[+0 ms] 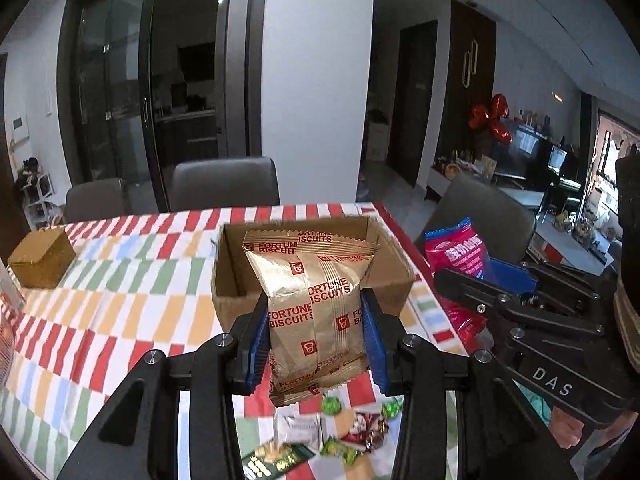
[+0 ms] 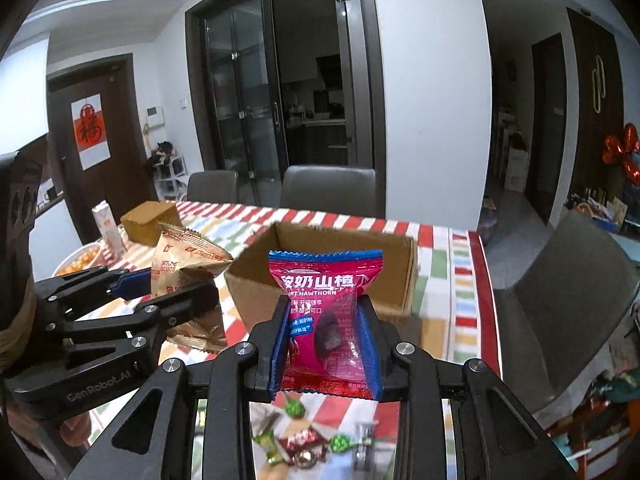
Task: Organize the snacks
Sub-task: 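Lower the biscuits bag into the box with the left tool while the right tool releases the candy bag inside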
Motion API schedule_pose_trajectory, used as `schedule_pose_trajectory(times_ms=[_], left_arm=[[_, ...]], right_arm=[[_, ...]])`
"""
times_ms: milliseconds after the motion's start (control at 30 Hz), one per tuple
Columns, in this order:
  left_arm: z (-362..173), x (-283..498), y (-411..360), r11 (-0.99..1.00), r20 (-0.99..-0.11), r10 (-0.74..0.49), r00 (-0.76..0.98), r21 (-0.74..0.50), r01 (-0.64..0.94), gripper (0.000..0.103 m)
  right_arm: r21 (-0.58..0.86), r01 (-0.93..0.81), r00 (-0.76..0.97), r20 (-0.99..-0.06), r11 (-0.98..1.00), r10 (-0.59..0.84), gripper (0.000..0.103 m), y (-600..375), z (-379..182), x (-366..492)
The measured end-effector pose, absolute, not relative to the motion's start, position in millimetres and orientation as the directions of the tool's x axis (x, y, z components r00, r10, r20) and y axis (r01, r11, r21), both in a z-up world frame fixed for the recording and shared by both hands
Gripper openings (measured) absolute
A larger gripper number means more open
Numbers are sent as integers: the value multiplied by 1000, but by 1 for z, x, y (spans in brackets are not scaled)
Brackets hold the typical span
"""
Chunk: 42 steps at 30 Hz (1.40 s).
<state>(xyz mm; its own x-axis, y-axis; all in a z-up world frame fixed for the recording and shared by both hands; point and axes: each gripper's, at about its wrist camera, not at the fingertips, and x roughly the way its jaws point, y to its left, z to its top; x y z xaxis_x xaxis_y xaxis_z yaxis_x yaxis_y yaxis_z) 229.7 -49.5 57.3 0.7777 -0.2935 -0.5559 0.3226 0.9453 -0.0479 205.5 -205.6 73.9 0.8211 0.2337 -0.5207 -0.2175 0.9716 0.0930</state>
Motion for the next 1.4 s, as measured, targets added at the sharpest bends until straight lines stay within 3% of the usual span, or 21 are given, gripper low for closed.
schedule_pose_trajectory(times_ms=[433,1033,1100,1133,1167,1233,1400], left_arm=[[68,290,-43,947,-584,-292,757,-66,314,41],[36,368,-40,953,-645,-270,715,-74,292,41],[31,374,-39,958,-651,-256,714,-71,279,46],[29,376,-39,965,-655,-232,719,-60,256,58],[28,376,-37,969,-653,-215,726,-53,240,66],[26,371,-34,973,-648,-194,736,-31,230,67],[30,348,-29,972,-625,-190,757,-11,235,70]], right_arm=[[95,-202,804,-552,975,220,33,-205,88,267],[95,-185,759,-619,978,203,33,-202,54,344],[97,-183,752,-627,978,203,33,-200,49,350],[95,-183,755,-625,979,201,34,-200,48,350],[86,-176,757,-625,981,190,43,-199,46,351],[73,-153,761,-628,985,165,54,-200,44,351],[83,-147,767,-620,986,167,54,-200,45,337]])
